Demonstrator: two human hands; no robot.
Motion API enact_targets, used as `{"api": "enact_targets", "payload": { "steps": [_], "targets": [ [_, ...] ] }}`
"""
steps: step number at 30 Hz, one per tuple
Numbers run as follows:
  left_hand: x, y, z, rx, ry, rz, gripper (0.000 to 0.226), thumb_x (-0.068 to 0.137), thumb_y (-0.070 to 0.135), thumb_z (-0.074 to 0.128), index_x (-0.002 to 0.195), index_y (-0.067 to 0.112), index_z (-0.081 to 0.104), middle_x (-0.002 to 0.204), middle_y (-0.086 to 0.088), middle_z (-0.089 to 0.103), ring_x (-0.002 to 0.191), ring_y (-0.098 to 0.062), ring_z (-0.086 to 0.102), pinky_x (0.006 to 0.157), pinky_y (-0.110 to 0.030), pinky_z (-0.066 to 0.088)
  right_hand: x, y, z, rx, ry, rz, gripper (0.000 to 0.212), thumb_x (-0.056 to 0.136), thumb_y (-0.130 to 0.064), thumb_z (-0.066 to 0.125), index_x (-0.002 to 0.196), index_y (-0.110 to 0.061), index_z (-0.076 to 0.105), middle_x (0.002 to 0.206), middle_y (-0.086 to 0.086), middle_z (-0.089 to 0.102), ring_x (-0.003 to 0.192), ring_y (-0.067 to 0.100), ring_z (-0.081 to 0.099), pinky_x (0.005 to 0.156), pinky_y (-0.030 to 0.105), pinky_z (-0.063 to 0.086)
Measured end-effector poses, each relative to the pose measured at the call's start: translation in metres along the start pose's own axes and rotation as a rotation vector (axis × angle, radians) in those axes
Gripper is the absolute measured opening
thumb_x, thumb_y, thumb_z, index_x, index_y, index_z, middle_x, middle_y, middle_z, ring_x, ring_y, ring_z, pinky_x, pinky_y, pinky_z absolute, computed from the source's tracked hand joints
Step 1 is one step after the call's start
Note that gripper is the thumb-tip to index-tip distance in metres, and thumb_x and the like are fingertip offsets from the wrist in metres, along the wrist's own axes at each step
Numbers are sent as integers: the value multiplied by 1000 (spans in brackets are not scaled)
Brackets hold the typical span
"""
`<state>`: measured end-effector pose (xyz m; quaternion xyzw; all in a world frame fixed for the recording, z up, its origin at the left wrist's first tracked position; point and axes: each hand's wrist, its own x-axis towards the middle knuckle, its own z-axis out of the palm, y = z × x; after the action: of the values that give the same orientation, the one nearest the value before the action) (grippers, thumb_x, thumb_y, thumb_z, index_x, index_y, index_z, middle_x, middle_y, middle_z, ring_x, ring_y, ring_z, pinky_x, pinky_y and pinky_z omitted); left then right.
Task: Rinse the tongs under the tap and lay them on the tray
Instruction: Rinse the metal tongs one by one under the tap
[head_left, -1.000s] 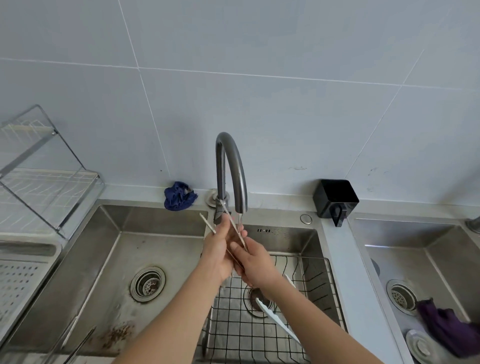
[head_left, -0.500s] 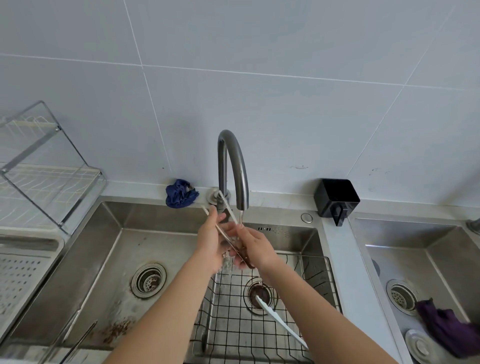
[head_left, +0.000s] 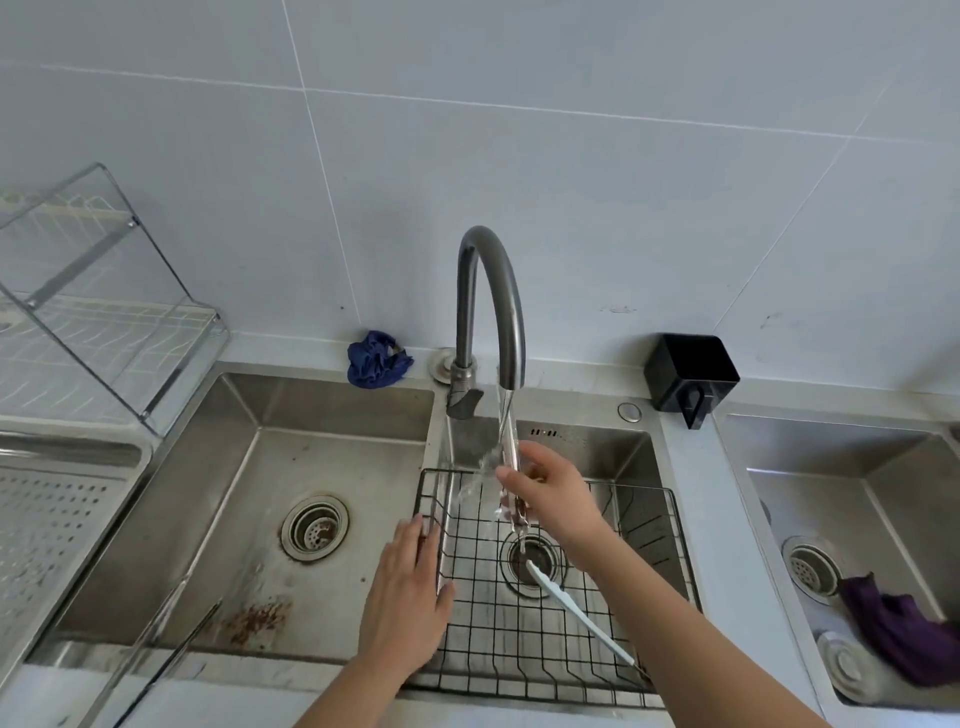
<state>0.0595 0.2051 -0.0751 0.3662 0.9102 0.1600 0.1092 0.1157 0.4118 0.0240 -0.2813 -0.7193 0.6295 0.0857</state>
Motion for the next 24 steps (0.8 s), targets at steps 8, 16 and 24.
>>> {"api": "enact_targets", "payload": {
  "steps": [8, 16, 24],
  "targets": [
    [-21, -2, 13, 92, -12, 55, 81, 84, 37, 75, 152, 8, 41, 164, -20, 23, 152, -35, 20, 121, -35, -6, -62, 63, -11, -554, 165, 125, 74, 80, -58, 76, 144, -39, 46, 94, -13, 61, 82, 4, 62, 61, 22, 44],
    [-20, -5, 15, 116, 3, 53, 71, 86, 29, 68, 150, 8, 45, 165, -17, 22, 153, -33, 19, 122, -35, 1, -82, 118, -15, -815, 164, 295, 68, 93, -59, 61, 150, -28, 40, 136, -6, 60, 124, 16, 56, 91, 32, 51],
    [-18, -8, 23, 142, 41, 60, 70, 83, 30, 70, 146, 7, 50, 164, -18, 27, 152, -34, 24, 119, -46, 32, -89, 139, -13, -975, 234, 300, 57, 95, -56, 57, 141, -25, 45, 133, -7, 58, 126, 17, 53, 96, 32, 47]
  ]
}}
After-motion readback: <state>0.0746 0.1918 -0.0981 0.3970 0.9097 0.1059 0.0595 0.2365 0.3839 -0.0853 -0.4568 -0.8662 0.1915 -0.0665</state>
